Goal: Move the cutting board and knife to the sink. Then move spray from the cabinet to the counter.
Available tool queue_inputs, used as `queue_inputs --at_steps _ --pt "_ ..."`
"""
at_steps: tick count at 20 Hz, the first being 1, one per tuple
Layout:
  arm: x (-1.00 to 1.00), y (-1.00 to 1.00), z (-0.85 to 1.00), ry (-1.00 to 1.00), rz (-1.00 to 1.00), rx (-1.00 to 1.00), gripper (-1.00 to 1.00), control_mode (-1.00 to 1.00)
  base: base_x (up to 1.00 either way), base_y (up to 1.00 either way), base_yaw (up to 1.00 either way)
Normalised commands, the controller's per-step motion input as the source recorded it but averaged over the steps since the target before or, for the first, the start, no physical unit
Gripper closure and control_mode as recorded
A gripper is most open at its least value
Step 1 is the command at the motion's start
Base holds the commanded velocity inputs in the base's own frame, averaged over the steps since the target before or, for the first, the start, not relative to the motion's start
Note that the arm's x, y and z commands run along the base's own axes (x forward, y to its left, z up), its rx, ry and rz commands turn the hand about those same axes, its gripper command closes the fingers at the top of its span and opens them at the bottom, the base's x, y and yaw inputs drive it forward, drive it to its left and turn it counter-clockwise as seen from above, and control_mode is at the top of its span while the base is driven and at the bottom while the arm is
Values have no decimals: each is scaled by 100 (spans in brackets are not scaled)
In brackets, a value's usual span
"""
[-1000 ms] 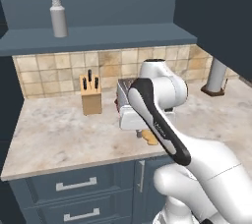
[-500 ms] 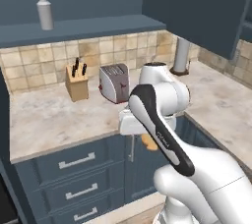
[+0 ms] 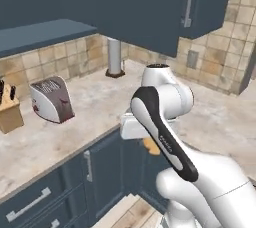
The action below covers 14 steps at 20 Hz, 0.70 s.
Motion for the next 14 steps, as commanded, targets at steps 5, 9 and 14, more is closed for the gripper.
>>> queue_inputs --at_steps 5,9,14 --pt "0 0 0 0 0 0 100 100 0 -41 -76" --pt "0 0 0 0 0 0 100 100 -3 -66 -64" --pt "0 0 0 0 0 0 100 100 -52 -63 -53"
